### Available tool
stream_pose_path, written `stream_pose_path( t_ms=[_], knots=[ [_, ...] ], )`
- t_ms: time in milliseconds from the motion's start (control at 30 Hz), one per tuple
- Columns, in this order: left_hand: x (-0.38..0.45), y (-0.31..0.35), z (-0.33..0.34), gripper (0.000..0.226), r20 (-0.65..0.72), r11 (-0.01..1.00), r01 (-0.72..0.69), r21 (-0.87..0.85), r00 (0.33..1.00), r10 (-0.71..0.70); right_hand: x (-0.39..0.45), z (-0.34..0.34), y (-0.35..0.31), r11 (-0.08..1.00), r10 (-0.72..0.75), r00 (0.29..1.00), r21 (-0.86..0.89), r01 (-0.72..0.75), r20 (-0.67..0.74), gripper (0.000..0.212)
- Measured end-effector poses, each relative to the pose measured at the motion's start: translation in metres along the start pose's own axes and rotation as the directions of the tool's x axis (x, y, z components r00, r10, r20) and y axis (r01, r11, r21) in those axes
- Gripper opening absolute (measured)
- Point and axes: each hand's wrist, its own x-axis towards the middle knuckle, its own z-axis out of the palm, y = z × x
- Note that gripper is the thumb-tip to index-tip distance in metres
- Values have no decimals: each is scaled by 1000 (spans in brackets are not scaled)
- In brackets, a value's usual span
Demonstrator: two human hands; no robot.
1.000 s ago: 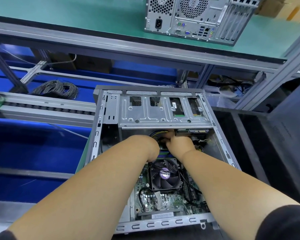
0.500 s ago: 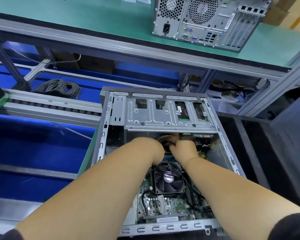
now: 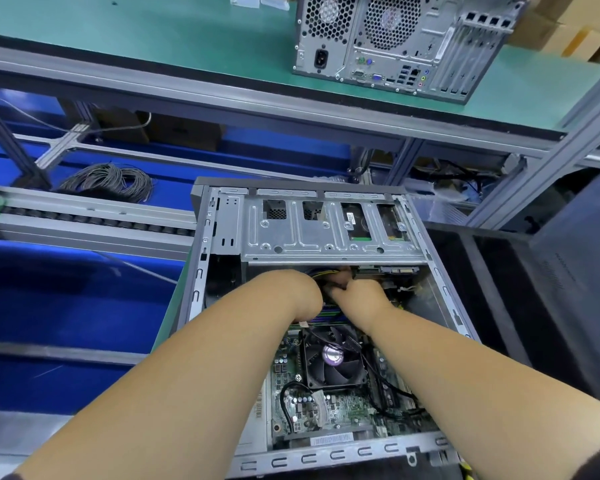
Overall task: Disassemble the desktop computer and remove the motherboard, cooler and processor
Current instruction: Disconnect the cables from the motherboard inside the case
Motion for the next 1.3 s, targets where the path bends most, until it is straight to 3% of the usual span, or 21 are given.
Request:
stream_pose_path(
  t_ms=[67, 133, 200, 300, 400, 533, 567, 633, 733, 833, 900, 933, 1033, 1133, 1200, 1300],
  knots=[
    [-1, -4, -2, 23, -28, 968, 29, -251, 999, -37, -9, -4, -8, 999, -22, 997, 51, 18, 79, 38],
    [-5, -8, -3, 14, -14, 819, 40, -572, 998, -58, -22, -10, -15, 998, -56, 985, 39, 50, 164, 33],
    [-9, -9, -4, 11, 1, 688, 17, -726, 1000, -23, -37, -23, -18, 998, -55, 970, 42, 47, 235, 33],
    [-13, -11, -5, 13, -18, 578, -22, -816, 1000, 12, -62, -48, -17, 989, -51, 960, 149, 10, 275, 33],
    [-17, -15, -10, 17, -37, 489, -57, -870, 998, 50, -86, -69, -24, 928, -29, 967, 367, -69, 253, 30],
    [-26, -20, -15, 16, -86, 304, -110, -946, 992, 89, -110, -88, -36, 935, -98, 923, 353, -42, 372, 32],
    [-29, -20, -16, 16, -101, 277, -119, -953, 992, 78, -116, -93, -35, 934, -159, 903, 358, 6, 398, 42],
    [-35, -20, -17, 16, -128, 258, -136, -957, 991, 49, -130, -97, -29, 934, -235, 875, 347, 82, 424, 52],
    [-45, -15, -18, 18, -162, 260, -158, -952, 987, 5, -131, -93, -15, 959, -237, 913, 228, 166, 332, 34],
    [-56, -7, -19, 20, -187, 267, -164, -950, 980, -62, -117, -84, 4, 969, -224, 956, -62, 240, 187, 13],
    [-63, -4, -17, 19, -218, 256, -176, -951, 965, -144, -110, -78, 15, 921, -243, 954, -269, 283, 174, 19],
    [-67, -2, -15, 19, -229, 246, -179, -952, 954, -192, -109, -77, 17, 915, -254, 954, -279, 290, 158, 19],
    [-80, 5, -5, 19, -211, 252, -134, -958, 928, -307, -106, -82, 17, 948, -292, 956, -122, 293, 24, 11],
    [-91, 21, 4, 19, -135, 308, -28, -951, 933, -334, -110, -96, 14, 944, -295, 948, 119, 308, -120, 27],
    [-94, 35, 9, 18, -105, 360, 27, -933, 935, -340, -115, -104, 14, 911, -351, 914, 152, 384, -202, 37],
    [-93, 58, 14, 12, -128, 399, 25, -917, 927, -353, -124, -109, 15, 851, -407, 890, 270, 451, -204, 41]
  ],
)
